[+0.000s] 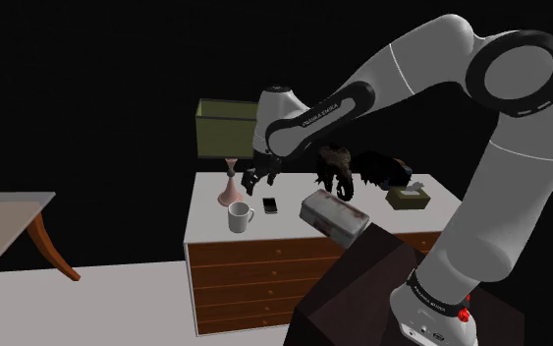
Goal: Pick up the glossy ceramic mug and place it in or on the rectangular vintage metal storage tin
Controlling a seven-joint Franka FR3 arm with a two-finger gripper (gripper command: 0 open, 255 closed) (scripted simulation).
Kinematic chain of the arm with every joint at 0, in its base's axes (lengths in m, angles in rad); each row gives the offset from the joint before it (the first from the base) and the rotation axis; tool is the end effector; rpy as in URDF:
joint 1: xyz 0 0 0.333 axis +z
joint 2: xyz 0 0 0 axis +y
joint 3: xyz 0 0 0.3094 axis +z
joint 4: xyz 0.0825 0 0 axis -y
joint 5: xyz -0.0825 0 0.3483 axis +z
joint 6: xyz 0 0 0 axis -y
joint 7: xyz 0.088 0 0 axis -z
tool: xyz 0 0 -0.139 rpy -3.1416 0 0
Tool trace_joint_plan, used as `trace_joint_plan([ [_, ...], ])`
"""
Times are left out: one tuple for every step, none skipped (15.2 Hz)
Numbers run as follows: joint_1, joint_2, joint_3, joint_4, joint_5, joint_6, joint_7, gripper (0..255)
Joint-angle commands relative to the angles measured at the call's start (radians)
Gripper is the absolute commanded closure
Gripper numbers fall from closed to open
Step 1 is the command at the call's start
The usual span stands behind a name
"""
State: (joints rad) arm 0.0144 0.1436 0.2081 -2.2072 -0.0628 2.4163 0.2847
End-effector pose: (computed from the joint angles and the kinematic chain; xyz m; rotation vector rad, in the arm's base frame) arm 0.5160 0.1146 0.3098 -3.1355 0.0309 -0.1104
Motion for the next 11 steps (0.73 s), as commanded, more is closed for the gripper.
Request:
trace_joint_plan([
  [0.010, 0.087, -0.007, 0.050, -0.037, 0.029, 0.036, 0],
  [0.017, 0.127, -0.012, 0.076, -0.054, 0.039, 0.052, 0],
  [0.025, 0.167, -0.018, 0.104, -0.069, 0.048, 0.067, 0],
  [0.033, 0.206, -0.024, 0.133, -0.083, 0.055, 0.082, 0],
  [0.042, 0.246, -0.031, 0.163, -0.097, 0.061, 0.095, 0],
  [0.050, 0.286, -0.038, 0.194, -0.108, 0.066, 0.108, 0],
  [0.059, 0.326, -0.046, 0.227, -0.119, 0.070, 0.119, 0],
  [0.068, 0.365, -0.053, 0.261, -0.128, 0.073, 0.129, 0],
  [0.076, 0.405, -0.060, 0.297, -0.137, 0.074, 0.139, 0],
  [0.085, 0.445, -0.067, 0.334, -0.144, 0.074, 0.147, 0],
  [0.093, 0.486, -0.074, 0.372, -0.150, 0.073, 0.154, 0],
])
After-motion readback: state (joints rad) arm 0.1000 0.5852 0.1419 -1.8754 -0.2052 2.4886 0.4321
